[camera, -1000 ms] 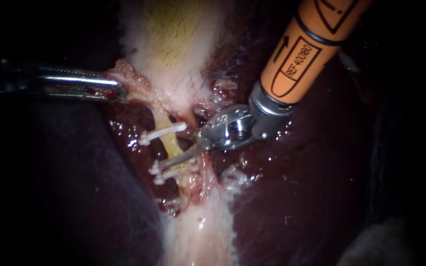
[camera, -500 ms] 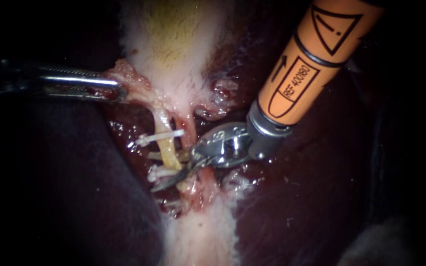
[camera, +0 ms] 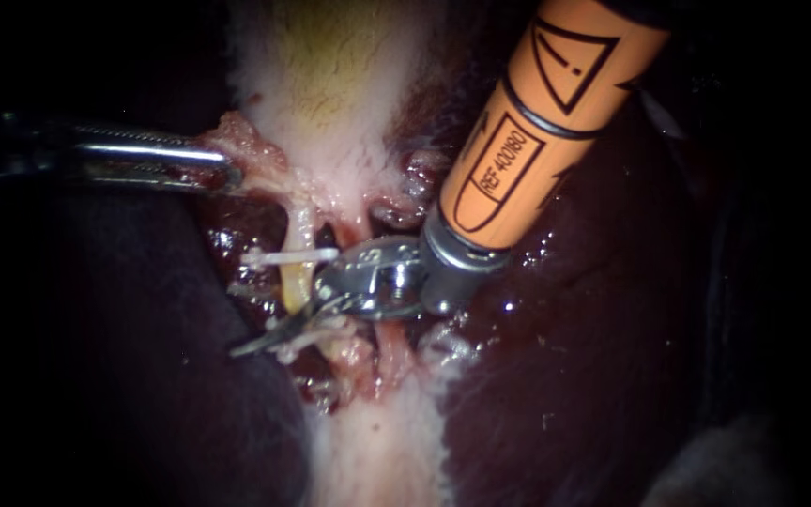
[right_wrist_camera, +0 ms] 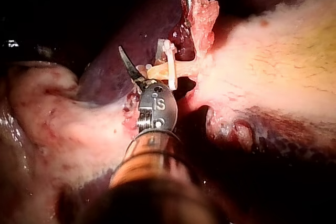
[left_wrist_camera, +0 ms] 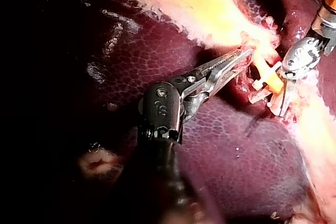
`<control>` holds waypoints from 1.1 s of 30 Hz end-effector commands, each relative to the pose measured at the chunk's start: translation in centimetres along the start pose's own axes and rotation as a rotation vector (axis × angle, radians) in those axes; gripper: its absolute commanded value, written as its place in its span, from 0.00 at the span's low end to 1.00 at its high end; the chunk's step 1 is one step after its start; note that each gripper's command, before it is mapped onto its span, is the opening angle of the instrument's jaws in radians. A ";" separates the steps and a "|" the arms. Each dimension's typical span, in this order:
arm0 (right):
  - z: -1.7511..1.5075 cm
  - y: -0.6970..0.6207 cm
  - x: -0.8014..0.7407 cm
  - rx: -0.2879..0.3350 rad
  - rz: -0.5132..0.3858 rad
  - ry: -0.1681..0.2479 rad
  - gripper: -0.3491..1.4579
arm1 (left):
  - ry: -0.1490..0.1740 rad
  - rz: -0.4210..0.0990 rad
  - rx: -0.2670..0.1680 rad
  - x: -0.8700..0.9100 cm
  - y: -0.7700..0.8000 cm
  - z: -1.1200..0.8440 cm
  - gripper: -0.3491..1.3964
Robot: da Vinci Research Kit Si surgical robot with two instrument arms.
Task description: Go to the cutting position left tube
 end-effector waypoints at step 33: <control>-0.24 -0.36 0.43 0.049 0.032 0.092 0.94 | 0.000 0.000 -0.001 -0.02 -0.04 0.00 0.00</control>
